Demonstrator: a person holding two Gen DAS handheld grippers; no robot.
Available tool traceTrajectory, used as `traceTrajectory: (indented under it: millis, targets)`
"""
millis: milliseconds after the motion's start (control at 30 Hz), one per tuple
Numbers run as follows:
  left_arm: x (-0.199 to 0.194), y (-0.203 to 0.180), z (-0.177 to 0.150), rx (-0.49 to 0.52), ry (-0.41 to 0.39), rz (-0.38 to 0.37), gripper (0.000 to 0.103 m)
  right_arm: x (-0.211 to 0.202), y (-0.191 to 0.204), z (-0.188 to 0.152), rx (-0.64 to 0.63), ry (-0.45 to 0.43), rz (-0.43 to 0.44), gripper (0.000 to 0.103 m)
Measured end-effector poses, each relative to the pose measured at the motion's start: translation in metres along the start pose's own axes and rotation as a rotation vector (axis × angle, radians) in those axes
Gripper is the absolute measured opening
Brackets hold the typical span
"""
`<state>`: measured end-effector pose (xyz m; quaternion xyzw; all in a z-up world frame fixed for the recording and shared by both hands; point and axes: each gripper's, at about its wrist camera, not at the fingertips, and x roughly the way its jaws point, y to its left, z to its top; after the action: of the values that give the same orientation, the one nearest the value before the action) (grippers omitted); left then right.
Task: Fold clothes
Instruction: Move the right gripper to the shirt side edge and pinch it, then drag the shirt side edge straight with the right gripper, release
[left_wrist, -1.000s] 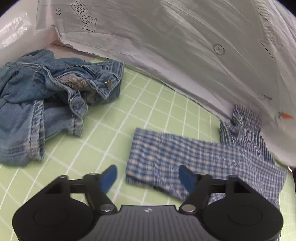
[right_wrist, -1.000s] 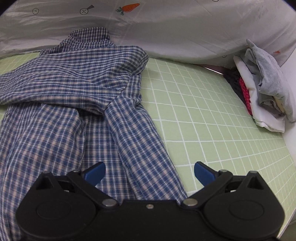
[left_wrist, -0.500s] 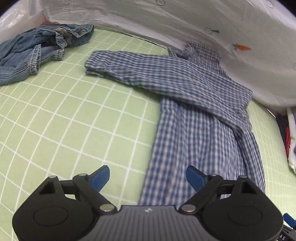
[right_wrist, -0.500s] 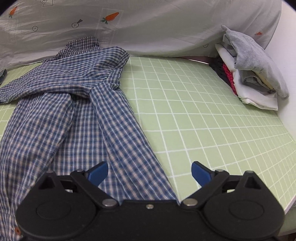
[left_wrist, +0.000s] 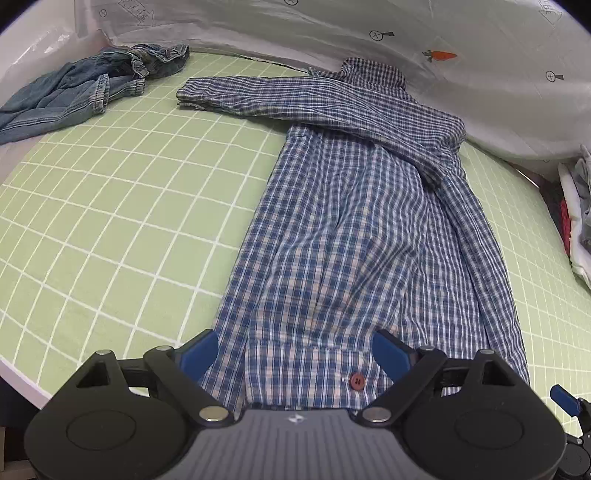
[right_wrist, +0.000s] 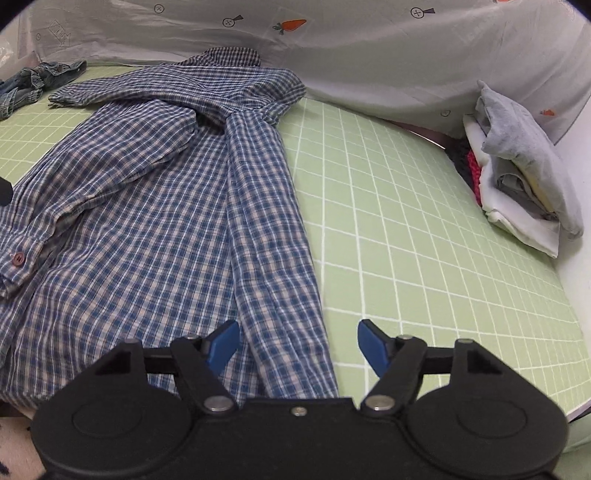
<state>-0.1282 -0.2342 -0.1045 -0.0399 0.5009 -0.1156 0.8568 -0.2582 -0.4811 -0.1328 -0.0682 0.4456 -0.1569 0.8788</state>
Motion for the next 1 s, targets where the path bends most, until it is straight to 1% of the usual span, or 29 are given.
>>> traceTrajectory:
  millis: [100, 133, 233, 300, 333, 400, 433, 633, 767, 867, 1000]
  targets:
    - [-0.010, 0.001, -0.009, 0.004, -0.016, 0.012, 0.091, 0.001, -0.002, -0.005, 0.019, 0.010, 0.031, 0.054]
    - [-0.012, 0.001, -0.012, 0.003, -0.018, 0.017, 0.091, 0.001, -0.002, -0.006, 0.022, 0.014, 0.039, 0.052]
    - [-0.017, 0.005, -0.020, -0.005, -0.019, 0.029, 0.091, 0.002, -0.001, -0.013, 0.021, 0.029, 0.059, 0.041]
    - [-0.020, 0.007, -0.024, -0.011, -0.021, 0.034, 0.091, 0.000, -0.002, -0.015, 0.024, 0.021, 0.059, 0.023]
    - [-0.022, 0.008, -0.026, -0.013, -0.023, 0.034, 0.091, -0.002, -0.002, -0.016, 0.025, 0.017, 0.058, 0.019]
    - [-0.025, 0.011, -0.030, -0.016, -0.027, 0.031, 0.091, -0.005, -0.004, -0.018, 0.034, 0.006, 0.062, 0.005]
    - [-0.025, 0.013, -0.032, -0.016, -0.026, 0.028, 0.091, -0.007, -0.005, -0.019, 0.042, -0.001, 0.068, 0.003]
    - [-0.020, 0.019, -0.028, 0.025, 0.000, -0.003, 0.091, -0.027, -0.009, -0.015, 0.118, -0.036, 0.083, 0.001]
    - [-0.024, 0.027, -0.024, 0.065, -0.007, -0.033, 0.091, -0.043, -0.010, -0.006, 0.250, -0.053, 0.113, 0.001]
    - [-0.022, 0.043, -0.020, 0.062, 0.009, -0.040, 0.091, -0.052, -0.002, -0.001, 0.324, -0.063, 0.149, 0.001]
    - [-0.020, 0.067, -0.008, 0.035, 0.023, -0.046, 0.091, -0.059, 0.012, 0.004, 0.421, -0.063, 0.235, 0.001]
